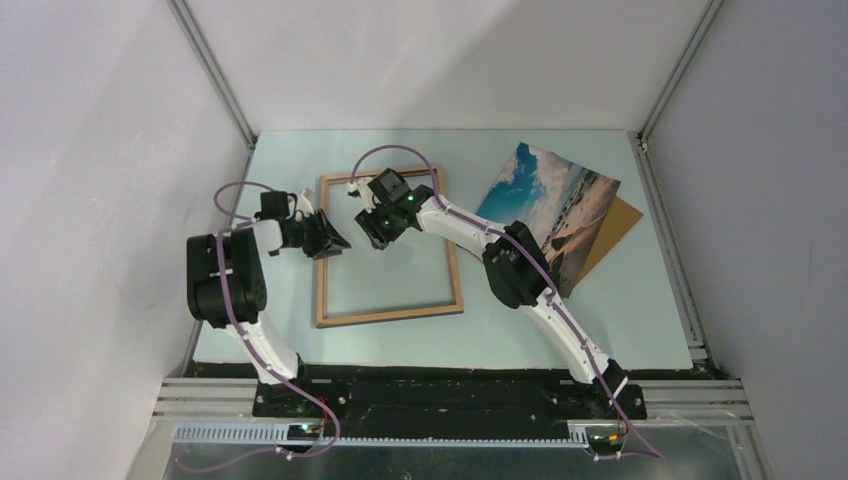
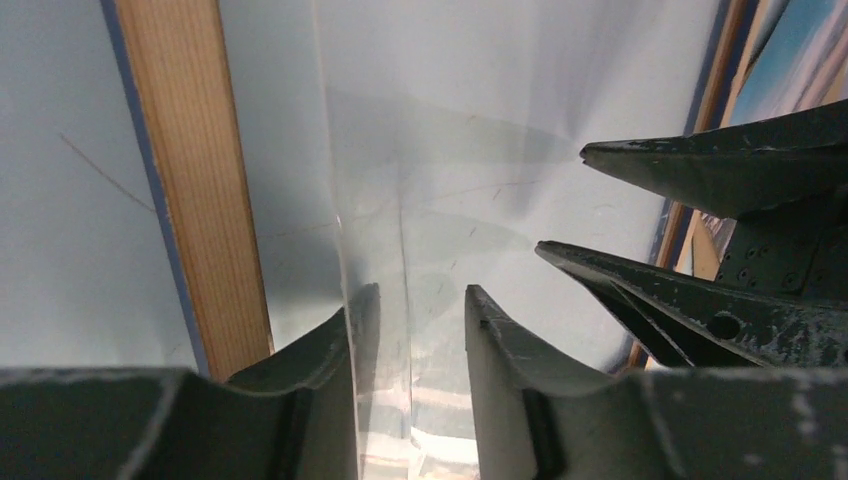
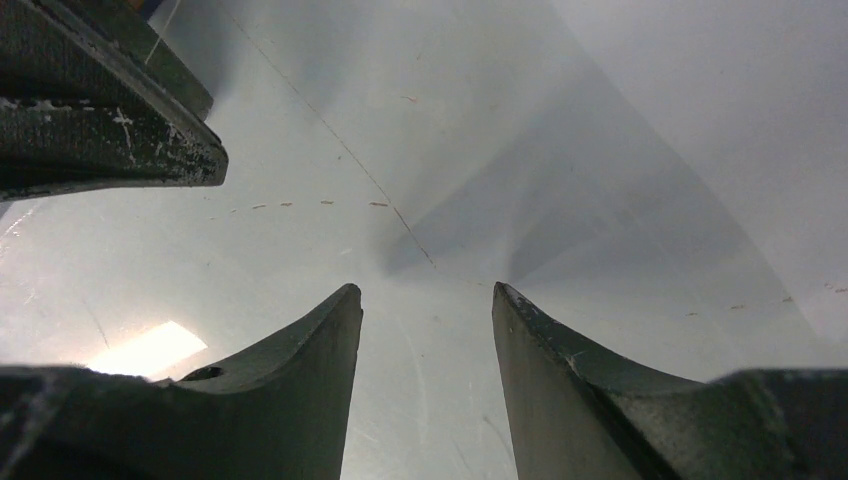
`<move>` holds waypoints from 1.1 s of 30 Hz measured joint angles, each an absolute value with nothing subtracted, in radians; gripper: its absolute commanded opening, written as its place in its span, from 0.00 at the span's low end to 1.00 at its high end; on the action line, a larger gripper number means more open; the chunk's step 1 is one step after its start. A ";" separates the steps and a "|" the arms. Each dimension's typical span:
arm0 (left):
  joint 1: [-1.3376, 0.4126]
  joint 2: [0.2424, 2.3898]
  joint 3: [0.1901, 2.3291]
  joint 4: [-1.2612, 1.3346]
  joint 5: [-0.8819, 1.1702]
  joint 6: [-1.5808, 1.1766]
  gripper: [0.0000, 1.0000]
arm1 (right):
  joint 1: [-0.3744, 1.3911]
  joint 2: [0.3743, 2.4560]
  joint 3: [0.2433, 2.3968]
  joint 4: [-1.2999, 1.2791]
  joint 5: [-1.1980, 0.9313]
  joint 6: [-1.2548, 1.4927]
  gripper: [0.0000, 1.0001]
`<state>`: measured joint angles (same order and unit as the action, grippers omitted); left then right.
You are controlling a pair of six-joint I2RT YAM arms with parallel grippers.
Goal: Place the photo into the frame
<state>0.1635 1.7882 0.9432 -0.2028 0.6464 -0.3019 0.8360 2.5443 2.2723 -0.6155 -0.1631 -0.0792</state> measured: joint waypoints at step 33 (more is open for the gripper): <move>0.180 1.607 1.070 -0.523 0.461 -0.091 0.66 | 0.829 2.535 2.241 -0.594 -0.166 -0.056 0.58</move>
